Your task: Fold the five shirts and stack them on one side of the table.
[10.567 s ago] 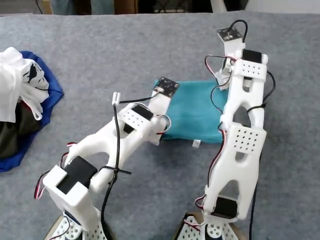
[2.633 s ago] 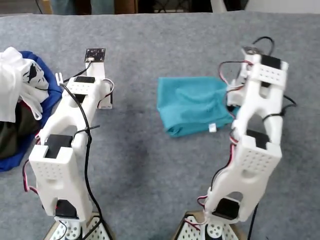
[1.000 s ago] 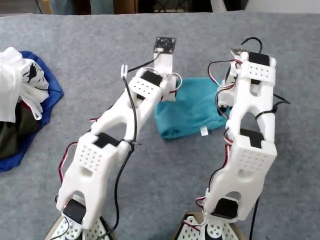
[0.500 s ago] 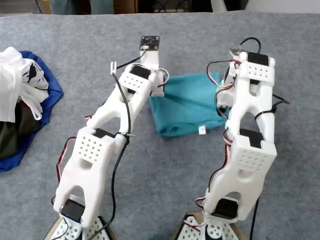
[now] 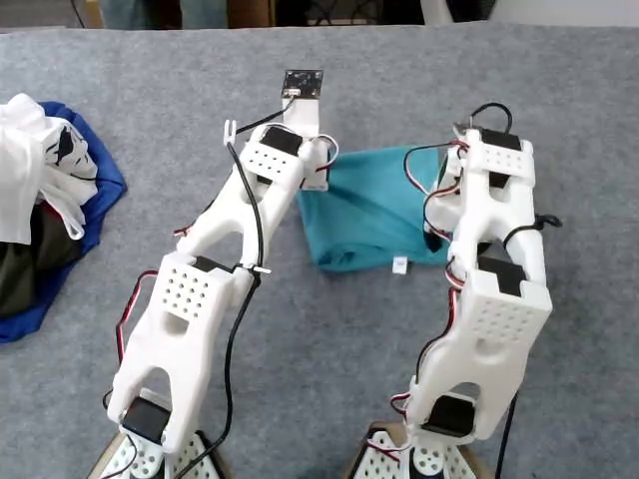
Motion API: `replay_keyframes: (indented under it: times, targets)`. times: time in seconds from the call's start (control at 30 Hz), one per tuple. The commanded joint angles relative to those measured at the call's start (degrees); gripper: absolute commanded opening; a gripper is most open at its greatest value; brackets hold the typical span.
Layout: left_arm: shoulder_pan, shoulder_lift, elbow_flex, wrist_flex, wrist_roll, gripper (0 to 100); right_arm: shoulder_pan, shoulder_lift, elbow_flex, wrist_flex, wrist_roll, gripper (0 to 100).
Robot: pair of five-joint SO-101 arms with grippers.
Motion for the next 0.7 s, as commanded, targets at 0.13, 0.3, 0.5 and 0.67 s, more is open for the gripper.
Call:
replay_keyframes:
  times: [0.13,0.3,0.5,0.67]
  targets:
    - [-2.1,-1.8,-8.2,4.0,-2.2,3,-0.7,-7.4,-6.0,4.5,-3.6,21.7]
    - [-2.2,-2.2,-17.6,11.3,-4.2,3,-0.5,-10.9,-6.9,4.5,-5.6,21.6]
    - [-3.8,-2.1,-21.3,15.9,-5.5,3,-2.1,-14.1,-6.9,4.0,-10.1,21.6]
    - [-3.6,1.0,-15.6,9.7,-5.5,3,-5.7,-12.2,-5.8,1.2,-13.5,21.6]
